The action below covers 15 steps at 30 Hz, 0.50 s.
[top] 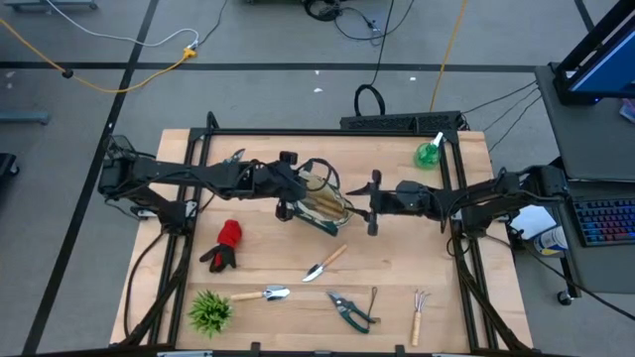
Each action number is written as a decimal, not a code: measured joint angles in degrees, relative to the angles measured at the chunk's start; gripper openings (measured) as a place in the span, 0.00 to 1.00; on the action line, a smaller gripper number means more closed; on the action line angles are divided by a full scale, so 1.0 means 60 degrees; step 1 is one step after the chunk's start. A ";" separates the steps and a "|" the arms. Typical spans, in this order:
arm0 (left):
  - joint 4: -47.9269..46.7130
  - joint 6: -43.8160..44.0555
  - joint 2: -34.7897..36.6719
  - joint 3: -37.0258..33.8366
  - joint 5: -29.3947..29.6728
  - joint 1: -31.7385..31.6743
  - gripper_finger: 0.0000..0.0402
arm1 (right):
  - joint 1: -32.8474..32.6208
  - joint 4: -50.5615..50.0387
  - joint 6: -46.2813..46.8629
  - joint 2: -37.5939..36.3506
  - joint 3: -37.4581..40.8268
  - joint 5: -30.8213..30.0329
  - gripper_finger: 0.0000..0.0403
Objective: Pick & Place Garden tools in Gardening bag
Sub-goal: Put the top brown trowel into the gardening bag
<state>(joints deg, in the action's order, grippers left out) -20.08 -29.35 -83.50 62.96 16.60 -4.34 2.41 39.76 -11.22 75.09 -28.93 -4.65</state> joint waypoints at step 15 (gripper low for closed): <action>-0.0269 0.0249 -0.0001 0.0000 -0.0003 0.0331 0.22 | -0.1175 0.0487 -0.1024 0.0000 0.0000 0.0064 0.44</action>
<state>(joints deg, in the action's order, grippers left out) -21.69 -27.86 -83.50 62.96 16.58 -2.35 -4.64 42.68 -17.37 75.09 -28.93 -4.27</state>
